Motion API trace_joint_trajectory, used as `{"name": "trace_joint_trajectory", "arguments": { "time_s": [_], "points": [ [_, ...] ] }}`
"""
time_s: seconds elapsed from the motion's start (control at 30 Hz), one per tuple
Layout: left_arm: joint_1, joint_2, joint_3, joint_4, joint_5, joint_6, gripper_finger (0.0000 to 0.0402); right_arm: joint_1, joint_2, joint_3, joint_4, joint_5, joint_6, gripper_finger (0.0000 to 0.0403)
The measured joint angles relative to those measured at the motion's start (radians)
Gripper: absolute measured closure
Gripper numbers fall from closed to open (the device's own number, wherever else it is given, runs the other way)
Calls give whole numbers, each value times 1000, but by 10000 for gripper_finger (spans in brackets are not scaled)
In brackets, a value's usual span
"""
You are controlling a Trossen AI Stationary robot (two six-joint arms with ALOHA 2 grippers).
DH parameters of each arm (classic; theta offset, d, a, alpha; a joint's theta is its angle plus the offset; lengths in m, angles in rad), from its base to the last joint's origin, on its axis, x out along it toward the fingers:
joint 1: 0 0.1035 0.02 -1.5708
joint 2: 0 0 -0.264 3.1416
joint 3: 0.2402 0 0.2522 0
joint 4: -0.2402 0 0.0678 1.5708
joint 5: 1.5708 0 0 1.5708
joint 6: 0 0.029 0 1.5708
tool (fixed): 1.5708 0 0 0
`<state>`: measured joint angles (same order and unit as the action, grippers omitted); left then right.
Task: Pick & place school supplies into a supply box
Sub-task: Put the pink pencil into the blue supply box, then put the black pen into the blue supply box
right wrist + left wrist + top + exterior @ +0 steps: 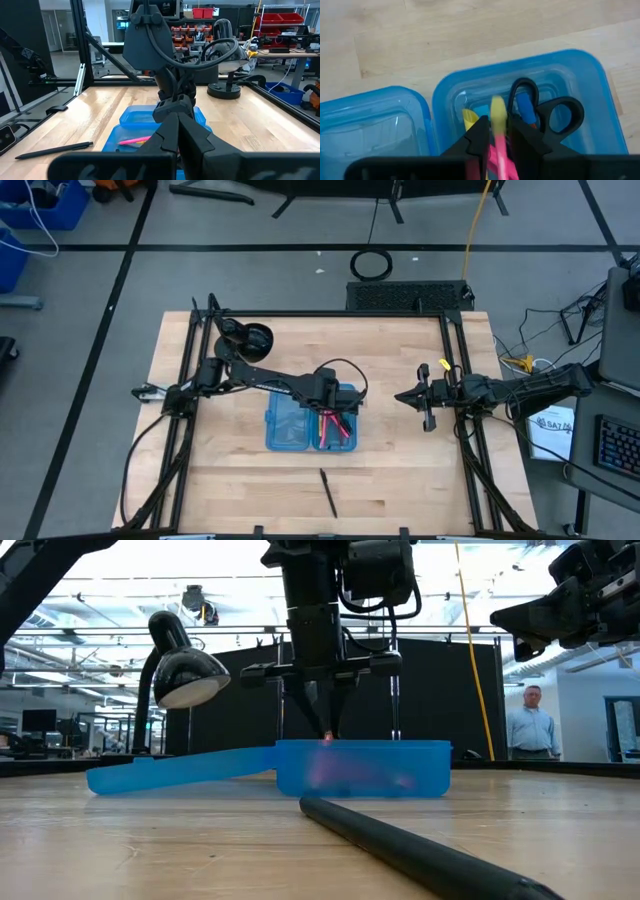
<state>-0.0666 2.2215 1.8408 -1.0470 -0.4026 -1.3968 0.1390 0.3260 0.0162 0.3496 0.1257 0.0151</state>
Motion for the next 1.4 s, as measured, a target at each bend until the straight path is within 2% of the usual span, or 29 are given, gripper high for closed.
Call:
{"name": "trace_joint_trajectory", "arguments": {
  "time_s": [0.27, 0.4, 0.47, 0.6, 0.7, 0.8, 0.9, 1.0, 1.07, 1.1, 1.2, 1.3, 1.4],
  "points": [
    [0, 0, 0, -5, 32, 21, 285, 0, 0, 0, -3, 0, 0, 403],
    [0, -14, -1, -15, 20, 161, 269, 0, 0, 0, -3, 0, 0, 403],
    [-2, -50, -1, -43, 44, 238, 262, 0, -1, 0, -7, 0, 0, 403],
    [-35, -154, -1, -140, 47, 228, 251, 0, 0, 0, -28, 0, -8, 403],
    [-112, -249, -1, -186, -62, 242, 248, 0, 0, 0, -34, 0, -24, 403],
    [-245, -342, 0, -240, -272, 286, 249, 0, 0, 0, -37, 0, -26, 403],
    [-397, -404, 0, -300, -470, 172, 249, 0, -1, 0, -44, 0, -26, 403],
    [-514, -431, 1, -427, -580, -44, 253, 0, -1, 0, -51, 0, -26, 403],
    [-571, -426, 0, -526, -593, -212, 262, 0, 0, 0, -55, 1, -26, 403],
    [-592, -425, -19, -526, -586, -260, 268, 0, 0, 0, -55, 1, -27, 403],
    [-624, -426, -111, -504, -583, -279, 291, 0, 0, 0, -54, 1, -32, 403],
    [-649, -440, -228, -523, -585, -407, 312, 0, -1, 0, -34, 2, -34, 403],
    [-666, -480, -385, -510, -567, -602, 331, 0, 0, 0, -25, 1, -29, 403]
  ]
}}
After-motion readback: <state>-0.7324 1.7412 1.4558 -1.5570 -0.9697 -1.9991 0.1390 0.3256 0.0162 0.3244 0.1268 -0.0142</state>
